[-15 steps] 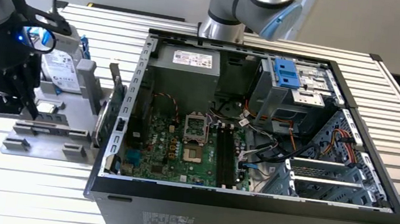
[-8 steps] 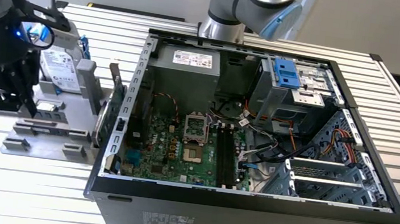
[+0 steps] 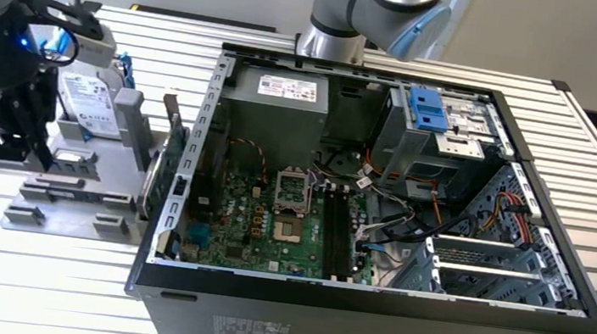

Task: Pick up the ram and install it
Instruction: 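Pick up the ram and move it above insertion slot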

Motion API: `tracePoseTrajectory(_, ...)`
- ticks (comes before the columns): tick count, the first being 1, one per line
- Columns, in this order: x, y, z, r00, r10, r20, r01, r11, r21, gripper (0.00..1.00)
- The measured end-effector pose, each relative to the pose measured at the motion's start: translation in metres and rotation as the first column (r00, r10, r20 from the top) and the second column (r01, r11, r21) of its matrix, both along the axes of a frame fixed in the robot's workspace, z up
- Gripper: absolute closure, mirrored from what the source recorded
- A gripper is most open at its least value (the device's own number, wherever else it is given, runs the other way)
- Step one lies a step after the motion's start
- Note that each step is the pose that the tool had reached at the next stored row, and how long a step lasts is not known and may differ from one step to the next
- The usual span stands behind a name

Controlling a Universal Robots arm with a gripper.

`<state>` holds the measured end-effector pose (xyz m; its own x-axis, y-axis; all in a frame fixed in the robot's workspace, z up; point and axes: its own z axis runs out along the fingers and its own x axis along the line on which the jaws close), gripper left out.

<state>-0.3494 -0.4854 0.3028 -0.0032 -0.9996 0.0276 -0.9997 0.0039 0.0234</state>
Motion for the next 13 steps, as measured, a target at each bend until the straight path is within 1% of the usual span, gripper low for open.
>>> tracePoseTrajectory(13, 0.0, 0.0, 0.0106, 1.0, 0.0, 0.0, 0.0, 1.0, 0.0001, 1.0)
